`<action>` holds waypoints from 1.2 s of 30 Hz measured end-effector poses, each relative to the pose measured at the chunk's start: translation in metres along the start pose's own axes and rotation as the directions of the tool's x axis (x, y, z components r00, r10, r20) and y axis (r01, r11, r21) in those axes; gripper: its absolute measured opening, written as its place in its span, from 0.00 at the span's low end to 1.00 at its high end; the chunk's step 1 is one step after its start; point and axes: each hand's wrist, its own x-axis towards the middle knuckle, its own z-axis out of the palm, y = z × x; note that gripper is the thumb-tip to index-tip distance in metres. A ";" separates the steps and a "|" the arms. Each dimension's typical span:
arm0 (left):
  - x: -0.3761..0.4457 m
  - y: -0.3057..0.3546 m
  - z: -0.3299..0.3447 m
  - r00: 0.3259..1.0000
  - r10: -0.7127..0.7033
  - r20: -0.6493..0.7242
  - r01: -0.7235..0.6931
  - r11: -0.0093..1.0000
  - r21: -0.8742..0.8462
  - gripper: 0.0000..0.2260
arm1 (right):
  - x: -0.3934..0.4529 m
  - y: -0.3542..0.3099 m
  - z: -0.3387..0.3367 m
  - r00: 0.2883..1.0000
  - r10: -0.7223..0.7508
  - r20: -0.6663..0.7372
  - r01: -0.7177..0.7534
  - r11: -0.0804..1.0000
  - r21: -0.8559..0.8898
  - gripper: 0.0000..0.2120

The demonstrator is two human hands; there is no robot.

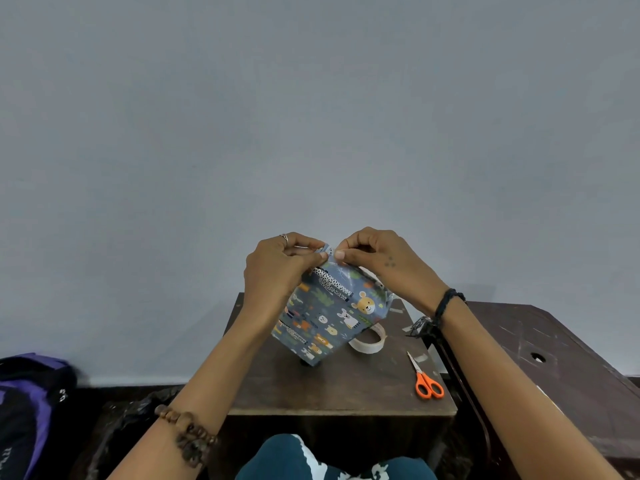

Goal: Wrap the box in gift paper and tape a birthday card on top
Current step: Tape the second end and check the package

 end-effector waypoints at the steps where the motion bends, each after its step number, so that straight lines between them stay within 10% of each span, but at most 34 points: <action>1: 0.001 0.000 0.000 1.000 -0.001 -0.001 0.001 1.000 -0.007 0.05 | 0.001 -0.001 0.000 1.000 -0.002 0.002 0.002 1.000 -0.010 0.07; 22: 0.005 0.001 0.004 0.998 0.017 0.061 -0.015 0.999 -0.041 0.04 | 0.017 0.014 0.017 0.974 -0.117 -0.194 0.077 0.976 -0.202 0.03; 36: 0.007 -0.001 0.010 0.998 0.012 0.057 -0.013 1.000 0.018 0.06 | 0.019 0.026 0.014 0.970 0.081 -0.228 -0.026 0.971 0.237 0.11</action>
